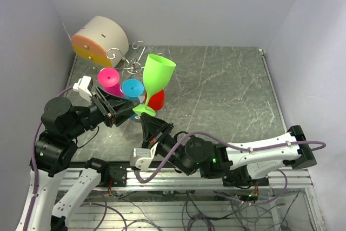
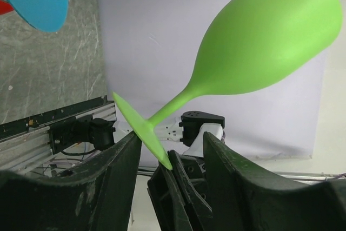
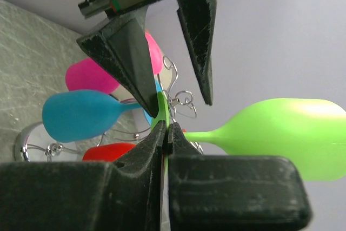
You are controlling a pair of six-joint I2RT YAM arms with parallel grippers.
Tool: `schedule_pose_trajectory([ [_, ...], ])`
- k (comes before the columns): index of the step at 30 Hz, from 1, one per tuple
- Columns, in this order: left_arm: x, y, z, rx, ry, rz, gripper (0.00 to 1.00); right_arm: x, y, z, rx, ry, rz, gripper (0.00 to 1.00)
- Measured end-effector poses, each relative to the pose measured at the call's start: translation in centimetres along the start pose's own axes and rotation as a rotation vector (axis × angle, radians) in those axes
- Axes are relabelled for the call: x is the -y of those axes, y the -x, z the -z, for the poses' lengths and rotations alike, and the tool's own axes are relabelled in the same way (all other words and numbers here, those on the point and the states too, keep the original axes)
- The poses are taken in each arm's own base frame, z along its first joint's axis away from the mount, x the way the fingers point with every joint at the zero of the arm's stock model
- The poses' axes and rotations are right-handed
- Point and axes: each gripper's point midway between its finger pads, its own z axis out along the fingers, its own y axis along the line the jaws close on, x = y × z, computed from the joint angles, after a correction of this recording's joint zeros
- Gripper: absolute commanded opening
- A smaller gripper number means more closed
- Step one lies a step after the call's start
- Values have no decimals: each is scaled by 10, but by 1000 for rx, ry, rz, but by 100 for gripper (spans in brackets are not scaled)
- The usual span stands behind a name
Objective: Take the wine glass off the wine glass rack
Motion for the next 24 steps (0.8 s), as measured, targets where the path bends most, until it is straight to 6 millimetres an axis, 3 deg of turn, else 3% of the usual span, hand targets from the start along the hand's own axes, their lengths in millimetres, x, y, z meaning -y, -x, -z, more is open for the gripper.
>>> schedule_pose_trajectory([
  [4,-7,0,-3,-9,10,8,51,1,6,-3,18,-1,-6,0],
  [8,-12,-1,-5,-16,19,10,26,5,8,-3,28,-12,-18,0],
  [13,-6,0,-5,-12,-11,-8,8,2,7,-3,20,0,-12,2],
  [14,-5,0,-5,-11,-19,-13,7,1,6,-3,18,3,-10,6],
  [17,-6,-1,-4,-7,-31,-16,7,-2,3,-1,5,10,-14,32],
  [20,-9,0,-2,13,-30,-26,7,2,-10,6,-47,-5,-31,40],
  [24,-7,3,5,62,-47,-52,7,21,-36,25,-159,-61,-92,42],
])
